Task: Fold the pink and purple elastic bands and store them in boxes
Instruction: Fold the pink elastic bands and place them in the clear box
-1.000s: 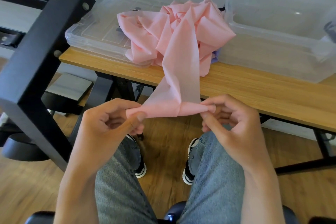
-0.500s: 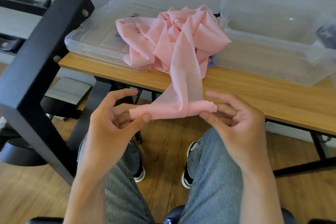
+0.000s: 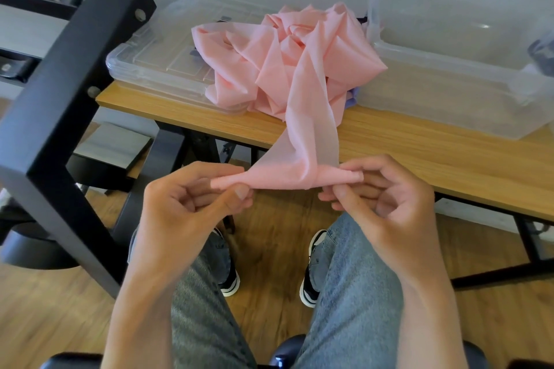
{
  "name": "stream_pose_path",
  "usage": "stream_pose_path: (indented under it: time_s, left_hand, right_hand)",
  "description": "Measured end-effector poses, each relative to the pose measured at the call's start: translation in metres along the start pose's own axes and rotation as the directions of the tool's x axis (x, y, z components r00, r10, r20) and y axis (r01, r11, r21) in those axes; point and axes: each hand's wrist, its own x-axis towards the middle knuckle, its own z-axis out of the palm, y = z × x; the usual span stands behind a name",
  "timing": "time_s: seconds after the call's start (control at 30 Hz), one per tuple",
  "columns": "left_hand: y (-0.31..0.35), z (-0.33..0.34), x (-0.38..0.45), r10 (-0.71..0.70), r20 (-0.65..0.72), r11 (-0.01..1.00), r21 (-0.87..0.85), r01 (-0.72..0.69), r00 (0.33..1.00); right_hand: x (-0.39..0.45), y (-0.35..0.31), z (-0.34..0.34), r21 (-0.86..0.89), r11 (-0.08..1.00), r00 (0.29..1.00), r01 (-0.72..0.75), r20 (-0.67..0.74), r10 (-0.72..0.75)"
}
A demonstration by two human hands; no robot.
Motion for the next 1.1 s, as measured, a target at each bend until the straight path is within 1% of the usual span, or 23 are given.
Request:
stream_pose_path:
  time_s: [0.07, 0.13, 0.2, 0.37, 0.47, 0.53, 0.63, 0.67, 0.73, 0.83, 0.97, 1.1]
  left_hand:
    - [0.001, 0.001, 0.000, -0.014, -0.021, 0.999, -0.052, 0.013, 1.000]
    - [0.001, 0.002, 0.000, -0.011, -0.043, 0.999, -0.049, 0.008, 0.999]
    - [-0.001, 0.001, 0.001, 0.009, -0.045, 1.000, 0.006, -0.009, 0.999]
    - [-0.002, -0.006, 0.001, 0.008, 0.019, 0.993, 0.120, -0.010, 1.000]
    - [-0.004, -0.007, 0.001, 0.015, 0.045, 0.977, 0.210, -0.025, 0.999]
    - [-0.005, -0.006, 0.001, -0.015, 0.041, 0.985, 0.172, 0.008, 0.999]
    - [-0.004, -0.002, 0.001, -0.017, 0.040, 0.990, 0.143, 0.011, 0.999]
    - [-0.004, 0.001, 0.001, -0.019, 0.040, 0.992, 0.122, 0.014, 0.999]
    - [-0.003, 0.006, 0.001, -0.037, 0.042, 0.998, 0.057, 0.034, 0.998]
    - [-0.004, 0.017, 0.002, -0.106, 0.045, 0.994, -0.009, 0.107, 0.993]
    - [-0.001, 0.037, 0.003, -0.176, 0.052, 0.984, 0.001, 0.176, 0.983]
    - [0.002, 0.052, 0.001, -0.211, -0.018, 0.973, -0.102, 0.208, 0.977]
  right_hand:
    - [0.000, -0.001, 0.000, 0.069, 0.998, 1.000, -0.009, 0.007, 0.008]
    - [0.001, -0.001, 0.000, 0.069, 0.998, 1.000, 0.004, -0.005, -0.003]
    - [0.003, 0.000, 0.001, 0.022, 0.999, 0.999, 0.025, -0.027, -0.025]
    - [0.003, 0.002, -0.003, -0.057, 0.998, 1.000, -0.028, -0.003, 0.027]
    - [0.002, 0.005, -0.003, -0.171, 0.985, 1.000, -0.001, 0.001, 0.001]
    - [0.002, 0.007, -0.003, -0.217, 0.976, 1.000, 0.018, 0.004, -0.018]
    - [0.002, 0.005, -0.003, -0.259, 0.965, 0.999, 0.046, 0.006, -0.046]
    - [0.001, 0.004, -0.004, -0.251, 0.966, 0.998, 0.056, -0.004, -0.059]
    - [0.001, 0.002, -0.005, -0.181, 0.982, 0.997, 0.050, -0.041, -0.059]
    - [0.000, -0.001, -0.008, -0.100, 0.995, 0.998, 0.023, -0.048, -0.028]
    - [-0.001, -0.002, -0.013, -0.073, 0.997, 0.999, 0.013, -0.038, -0.016]
    - [-0.004, -0.005, -0.019, -0.092, 0.995, 0.998, 0.036, -0.042, -0.040]
